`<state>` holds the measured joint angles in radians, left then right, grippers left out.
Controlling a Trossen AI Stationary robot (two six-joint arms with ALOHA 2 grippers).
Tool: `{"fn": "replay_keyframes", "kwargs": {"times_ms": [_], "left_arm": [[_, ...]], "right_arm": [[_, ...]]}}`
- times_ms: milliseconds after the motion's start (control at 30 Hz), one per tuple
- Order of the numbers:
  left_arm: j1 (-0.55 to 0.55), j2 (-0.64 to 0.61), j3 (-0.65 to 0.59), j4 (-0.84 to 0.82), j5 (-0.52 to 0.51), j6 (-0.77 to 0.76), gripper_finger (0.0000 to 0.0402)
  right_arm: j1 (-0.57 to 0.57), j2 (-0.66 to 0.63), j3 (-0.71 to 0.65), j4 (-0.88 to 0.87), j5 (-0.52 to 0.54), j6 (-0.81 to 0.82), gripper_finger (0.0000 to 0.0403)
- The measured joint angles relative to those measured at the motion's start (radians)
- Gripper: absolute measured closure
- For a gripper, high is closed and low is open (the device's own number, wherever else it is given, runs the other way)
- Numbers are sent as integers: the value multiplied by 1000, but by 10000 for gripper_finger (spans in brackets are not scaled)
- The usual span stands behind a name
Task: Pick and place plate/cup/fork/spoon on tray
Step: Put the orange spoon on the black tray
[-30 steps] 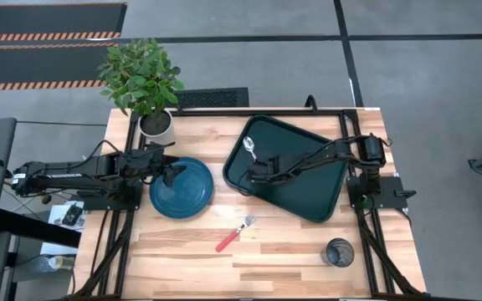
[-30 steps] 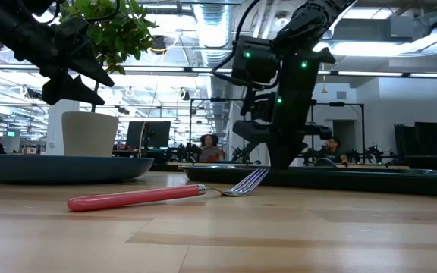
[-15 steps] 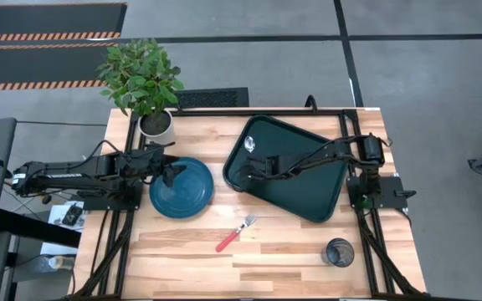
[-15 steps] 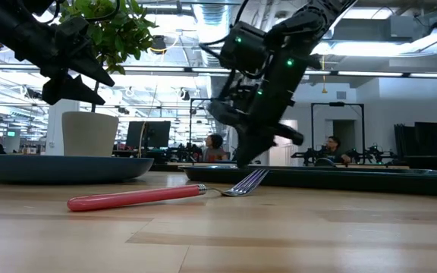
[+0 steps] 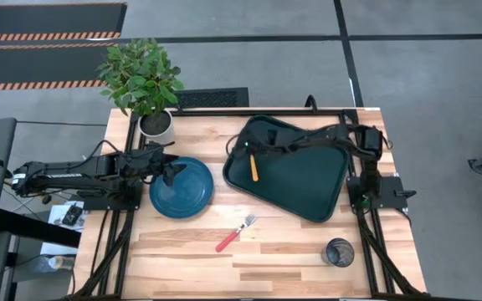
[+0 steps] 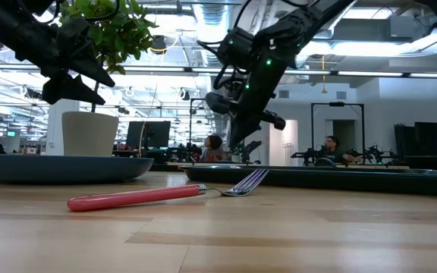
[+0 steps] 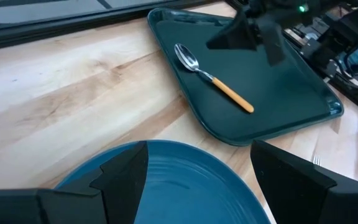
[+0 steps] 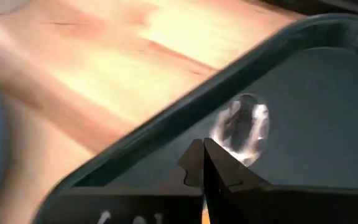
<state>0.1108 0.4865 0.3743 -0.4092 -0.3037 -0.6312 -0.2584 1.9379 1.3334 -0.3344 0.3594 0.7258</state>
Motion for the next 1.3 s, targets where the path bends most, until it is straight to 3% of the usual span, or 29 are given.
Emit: {"fn": "replay_keyframes", "kwargs": {"times_ms": [267,633,900,1300], "left_arm": [[0,0,0,-3,0,14,132],[0,0,0,-4,10,14,132],[0,0,0,-4,10,14,132],[0,0,0,-24,9,14,132]], "right_arm": [[-66,0,4,-38,-44,-5,388],[120,0,4,-357,-38,102,389],[223,32,5,-327,24,217,389],[259,93,3,-254,6,254,387]]}}
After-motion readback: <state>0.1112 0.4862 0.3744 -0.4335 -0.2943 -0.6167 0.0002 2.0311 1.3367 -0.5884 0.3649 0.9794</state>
